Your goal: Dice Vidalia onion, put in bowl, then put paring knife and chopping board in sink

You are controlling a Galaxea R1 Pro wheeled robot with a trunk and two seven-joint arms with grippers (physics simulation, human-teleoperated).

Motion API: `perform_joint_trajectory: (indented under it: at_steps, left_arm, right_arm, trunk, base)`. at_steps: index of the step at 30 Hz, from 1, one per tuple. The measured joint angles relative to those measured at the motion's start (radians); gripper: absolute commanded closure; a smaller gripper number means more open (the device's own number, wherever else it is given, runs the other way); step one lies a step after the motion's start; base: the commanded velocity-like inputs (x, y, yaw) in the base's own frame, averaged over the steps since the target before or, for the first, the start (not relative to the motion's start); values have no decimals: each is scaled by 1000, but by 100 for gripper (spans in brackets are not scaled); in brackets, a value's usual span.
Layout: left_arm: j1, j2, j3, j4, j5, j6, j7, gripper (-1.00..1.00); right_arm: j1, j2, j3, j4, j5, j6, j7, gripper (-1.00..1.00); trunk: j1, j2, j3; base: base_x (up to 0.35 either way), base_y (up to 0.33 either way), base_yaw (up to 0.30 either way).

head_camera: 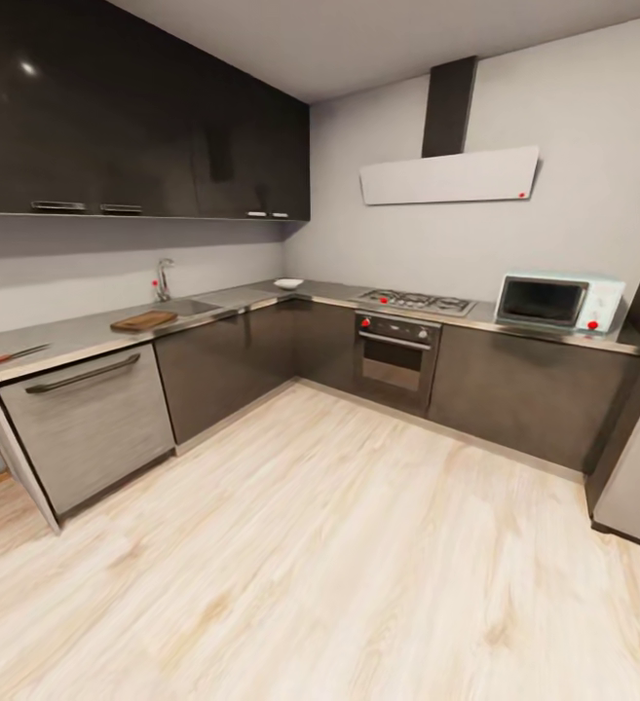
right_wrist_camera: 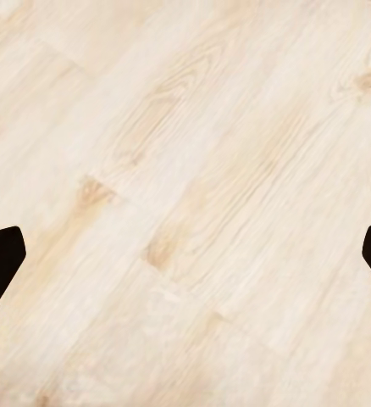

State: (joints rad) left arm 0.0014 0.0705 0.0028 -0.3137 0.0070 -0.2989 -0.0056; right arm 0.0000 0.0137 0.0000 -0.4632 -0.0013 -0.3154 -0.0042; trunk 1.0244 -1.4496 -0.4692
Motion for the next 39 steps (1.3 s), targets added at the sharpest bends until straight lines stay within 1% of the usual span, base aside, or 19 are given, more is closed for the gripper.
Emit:
perform_joint_trajectory:
  at_steps: [13, 39]
  left_arm:
    - [0, 0, 0, 0, 0, 0, 0, -100]
    - [0, 0, 0, 0, 0, 0, 0, -100]
  right_arm:
    - [0, 0, 0, 0, 0, 0, 0, -100]
    - [0, 0, 0, 0, 0, 0, 0, -100]
  trunk:
    - [0, 0, 0]
    - [0, 0, 0]
  base:
    - [317, -14, 0]
    - [317, -83, 0]
